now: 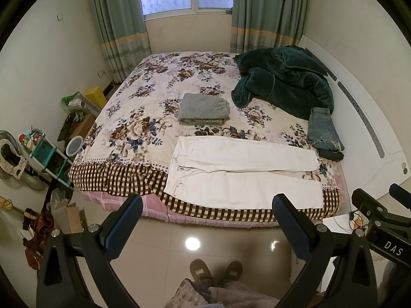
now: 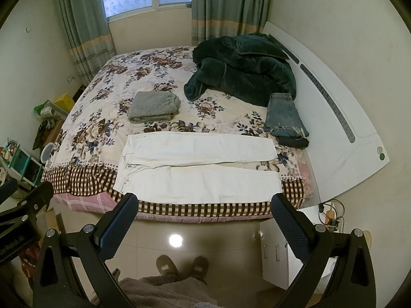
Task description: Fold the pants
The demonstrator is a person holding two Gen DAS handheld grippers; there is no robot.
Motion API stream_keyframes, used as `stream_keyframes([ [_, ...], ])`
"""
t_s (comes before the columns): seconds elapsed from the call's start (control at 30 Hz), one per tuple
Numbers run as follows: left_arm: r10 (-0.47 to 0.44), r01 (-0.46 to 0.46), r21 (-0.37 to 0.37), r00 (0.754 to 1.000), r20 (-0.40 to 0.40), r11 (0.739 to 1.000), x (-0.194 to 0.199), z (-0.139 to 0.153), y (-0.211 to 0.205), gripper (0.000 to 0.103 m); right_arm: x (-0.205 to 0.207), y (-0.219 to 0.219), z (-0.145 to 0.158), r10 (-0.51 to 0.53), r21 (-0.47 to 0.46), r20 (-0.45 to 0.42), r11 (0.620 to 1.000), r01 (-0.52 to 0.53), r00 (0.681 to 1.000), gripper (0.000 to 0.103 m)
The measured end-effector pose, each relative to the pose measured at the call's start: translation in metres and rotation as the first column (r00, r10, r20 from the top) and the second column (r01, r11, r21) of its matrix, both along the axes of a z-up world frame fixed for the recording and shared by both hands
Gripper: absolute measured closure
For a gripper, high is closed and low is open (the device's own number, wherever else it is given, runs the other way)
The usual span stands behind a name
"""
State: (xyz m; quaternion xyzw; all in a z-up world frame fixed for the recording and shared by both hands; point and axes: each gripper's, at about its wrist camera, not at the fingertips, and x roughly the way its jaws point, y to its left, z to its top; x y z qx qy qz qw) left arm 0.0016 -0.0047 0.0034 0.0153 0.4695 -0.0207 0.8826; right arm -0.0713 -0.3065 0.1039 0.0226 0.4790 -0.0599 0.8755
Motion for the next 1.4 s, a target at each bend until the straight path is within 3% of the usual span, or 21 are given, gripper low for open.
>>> stream_keyframes([
  [1.4,-0.002,0.002,-0.003,0.999,0.033,1.0,0.014,0.024,-0.015,0.0,0.006,-0.008,0.025,-0.007,-0.001,0.023,1.0,0.007,1.0,0.0],
])
